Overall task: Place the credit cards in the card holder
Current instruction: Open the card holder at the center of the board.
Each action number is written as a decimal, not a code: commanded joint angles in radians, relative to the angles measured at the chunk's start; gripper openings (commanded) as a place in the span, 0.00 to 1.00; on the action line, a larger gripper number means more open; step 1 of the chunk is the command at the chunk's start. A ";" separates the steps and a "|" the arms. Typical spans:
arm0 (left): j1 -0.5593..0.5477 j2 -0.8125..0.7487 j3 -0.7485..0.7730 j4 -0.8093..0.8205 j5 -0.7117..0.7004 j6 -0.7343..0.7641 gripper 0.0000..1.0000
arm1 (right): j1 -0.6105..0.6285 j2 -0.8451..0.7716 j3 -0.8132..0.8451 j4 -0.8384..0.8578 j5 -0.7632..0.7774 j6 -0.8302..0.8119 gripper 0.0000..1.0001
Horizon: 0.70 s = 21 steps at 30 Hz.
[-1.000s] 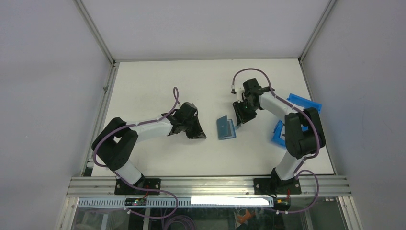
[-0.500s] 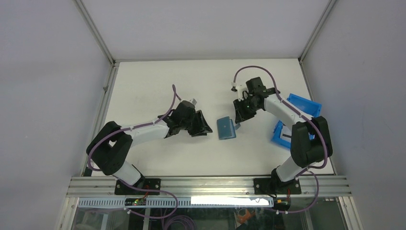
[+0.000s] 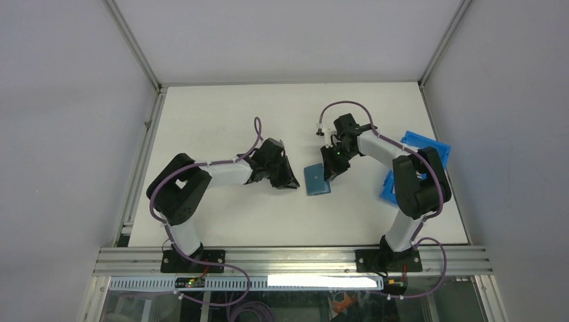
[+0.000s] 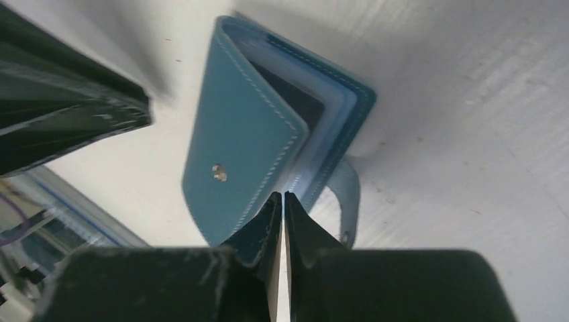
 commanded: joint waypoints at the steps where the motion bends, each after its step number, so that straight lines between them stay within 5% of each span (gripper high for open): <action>1: 0.003 0.048 0.093 0.010 0.053 0.012 0.18 | 0.010 -0.013 0.054 0.055 -0.181 0.066 0.07; 7: -0.001 0.109 0.116 0.100 0.134 -0.033 0.21 | 0.030 0.053 0.090 0.120 -0.279 0.204 0.11; 14: 0.022 0.033 -0.029 0.165 0.091 -0.102 0.30 | 0.052 0.151 0.120 0.160 -0.296 0.293 0.12; 21: 0.084 -0.151 -0.191 0.148 0.034 -0.126 0.36 | 0.152 0.188 0.135 0.122 -0.144 0.236 0.13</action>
